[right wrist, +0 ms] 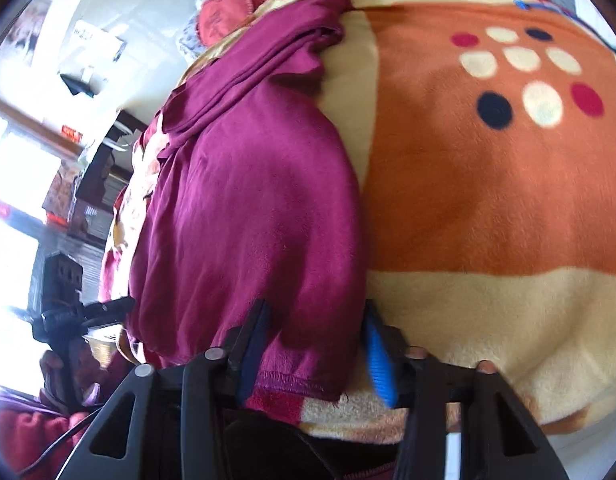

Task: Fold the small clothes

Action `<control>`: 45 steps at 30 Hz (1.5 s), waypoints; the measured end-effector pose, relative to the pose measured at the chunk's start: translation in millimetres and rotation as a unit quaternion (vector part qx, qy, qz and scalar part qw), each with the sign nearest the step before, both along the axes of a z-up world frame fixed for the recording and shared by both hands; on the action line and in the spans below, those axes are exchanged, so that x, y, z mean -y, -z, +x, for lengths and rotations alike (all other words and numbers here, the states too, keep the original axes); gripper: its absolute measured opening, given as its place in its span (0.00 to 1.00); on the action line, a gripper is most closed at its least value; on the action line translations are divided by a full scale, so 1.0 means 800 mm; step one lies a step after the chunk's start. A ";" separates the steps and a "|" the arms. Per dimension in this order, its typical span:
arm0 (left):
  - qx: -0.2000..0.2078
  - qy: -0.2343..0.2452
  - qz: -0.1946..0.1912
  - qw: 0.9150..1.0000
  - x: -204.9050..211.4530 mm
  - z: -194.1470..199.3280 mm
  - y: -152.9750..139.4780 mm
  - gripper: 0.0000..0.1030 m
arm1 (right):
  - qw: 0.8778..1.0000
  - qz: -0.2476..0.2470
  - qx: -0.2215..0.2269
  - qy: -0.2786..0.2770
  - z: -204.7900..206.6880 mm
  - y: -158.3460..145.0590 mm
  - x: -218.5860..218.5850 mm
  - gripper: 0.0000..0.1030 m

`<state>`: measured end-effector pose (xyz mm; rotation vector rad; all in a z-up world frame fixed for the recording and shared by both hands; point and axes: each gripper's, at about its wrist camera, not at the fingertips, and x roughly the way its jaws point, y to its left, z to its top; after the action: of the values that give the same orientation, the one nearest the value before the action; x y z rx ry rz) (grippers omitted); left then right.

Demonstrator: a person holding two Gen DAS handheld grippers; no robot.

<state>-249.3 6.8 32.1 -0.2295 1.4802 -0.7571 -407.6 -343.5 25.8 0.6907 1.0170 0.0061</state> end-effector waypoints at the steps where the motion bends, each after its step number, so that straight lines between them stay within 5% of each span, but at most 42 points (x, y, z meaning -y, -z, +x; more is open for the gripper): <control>1: 0.003 0.004 0.000 1.000 0.001 0.000 -0.001 0.51 | 1.000 -0.002 0.006 0.002 0.001 -0.002 -0.002 0.18; 2: 0.009 0.009 0.000 1.000 0.001 -0.001 -0.003 0.33 | 1.000 -0.004 0.010 0.000 0.002 -0.003 -0.004 0.14; 4: 0.016 0.015 -0.001 1.000 0.002 -0.001 -0.007 0.16 | 1.000 -0.018 0.013 -0.008 0.005 -0.008 -0.010 0.12; 8: 0.034 0.029 -0.021 0.999 0.001 0.006 -0.027 0.08 | 0.998 -0.032 0.043 -0.018 0.013 -0.043 -0.016 0.11; 22: 0.118 -0.016 -0.081 0.990 -0.012 0.084 -0.106 0.07 | 0.988 -0.019 0.153 -0.007 0.079 -0.126 0.005 0.10; 34: 0.240 -0.053 -0.105 0.964 0.034 0.202 -0.189 0.07 | 0.972 -0.038 0.230 0.029 0.184 -0.188 0.062 0.10; 40: 0.230 -0.070 -0.092 0.966 0.077 0.285 -0.178 0.07 | 0.973 -0.061 0.219 0.046 0.263 -0.190 0.096 0.10; 45: 0.205 -0.076 -0.061 0.974 0.112 0.347 -0.144 0.07 | 0.982 -0.060 0.173 0.055 0.339 -0.157 0.127 0.10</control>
<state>28.0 -82.4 147.3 -0.2588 1.0159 -0.7210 -136.6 -445.1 151.2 0.6081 0.6400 -0.0303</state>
